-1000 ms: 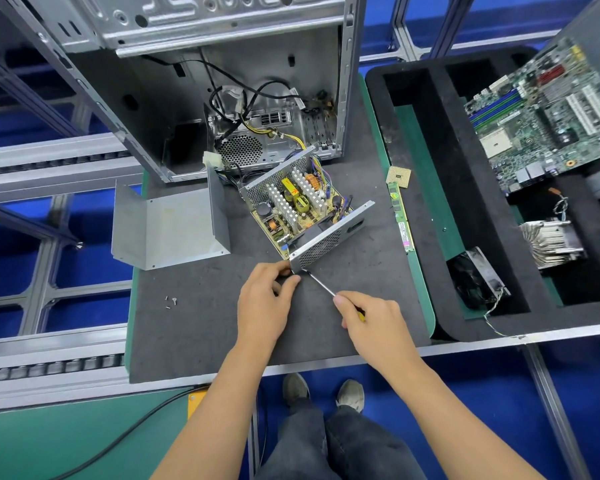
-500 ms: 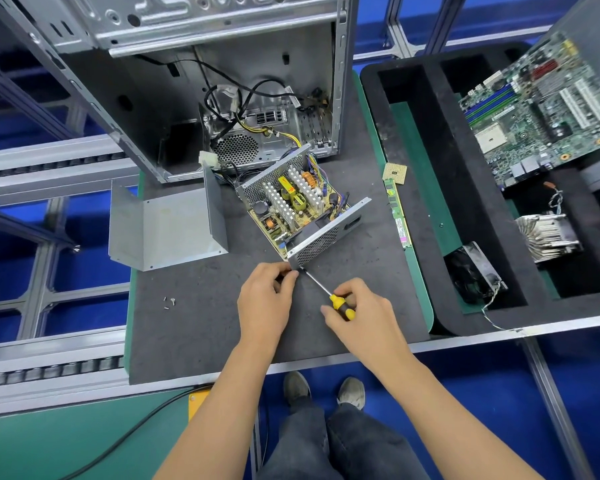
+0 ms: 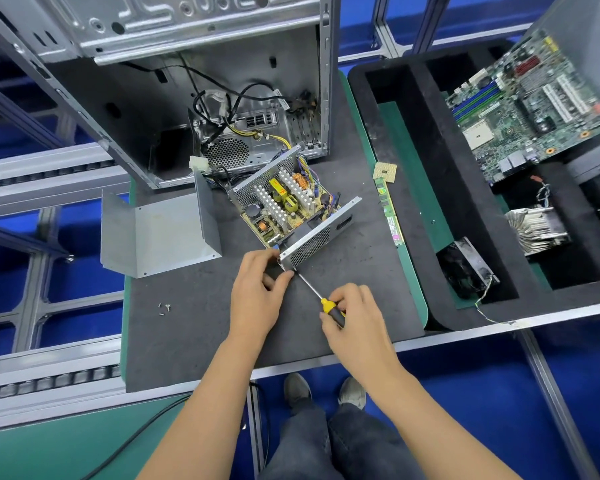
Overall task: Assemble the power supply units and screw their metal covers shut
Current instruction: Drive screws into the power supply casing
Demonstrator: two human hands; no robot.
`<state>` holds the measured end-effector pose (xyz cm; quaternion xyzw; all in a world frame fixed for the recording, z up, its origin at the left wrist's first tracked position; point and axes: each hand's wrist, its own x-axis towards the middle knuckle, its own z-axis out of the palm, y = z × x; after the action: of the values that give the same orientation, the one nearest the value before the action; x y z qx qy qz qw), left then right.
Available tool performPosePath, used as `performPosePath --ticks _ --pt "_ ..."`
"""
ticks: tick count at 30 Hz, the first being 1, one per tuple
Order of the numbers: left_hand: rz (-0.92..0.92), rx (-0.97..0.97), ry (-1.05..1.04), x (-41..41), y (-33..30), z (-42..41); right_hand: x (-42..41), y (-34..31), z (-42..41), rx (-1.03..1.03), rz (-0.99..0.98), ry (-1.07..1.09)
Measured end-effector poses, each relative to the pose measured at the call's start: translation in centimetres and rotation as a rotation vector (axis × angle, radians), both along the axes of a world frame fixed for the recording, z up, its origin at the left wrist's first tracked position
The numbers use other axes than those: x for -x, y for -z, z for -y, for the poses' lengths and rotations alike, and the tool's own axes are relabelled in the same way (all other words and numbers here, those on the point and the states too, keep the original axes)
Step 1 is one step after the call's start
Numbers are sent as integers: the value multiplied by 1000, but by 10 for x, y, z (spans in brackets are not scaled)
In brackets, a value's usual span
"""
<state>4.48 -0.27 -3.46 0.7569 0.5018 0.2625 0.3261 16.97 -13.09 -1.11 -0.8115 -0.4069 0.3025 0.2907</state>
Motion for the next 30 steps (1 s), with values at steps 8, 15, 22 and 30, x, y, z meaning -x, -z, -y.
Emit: performPosePath --ticks 8,15,22,30 --pt "25 8 10 2 4 0 -2 -8 -6 54 -539 265" --pt "38 15 42 3 4 -4 10 0 0 -61 341 10" --pt "45 66 81 4 -1 -7 -10 1 -9 38 -335 164" --pt "-119 -131 216 -13 -31 -25 -4 11 -3 -92 -161 128"
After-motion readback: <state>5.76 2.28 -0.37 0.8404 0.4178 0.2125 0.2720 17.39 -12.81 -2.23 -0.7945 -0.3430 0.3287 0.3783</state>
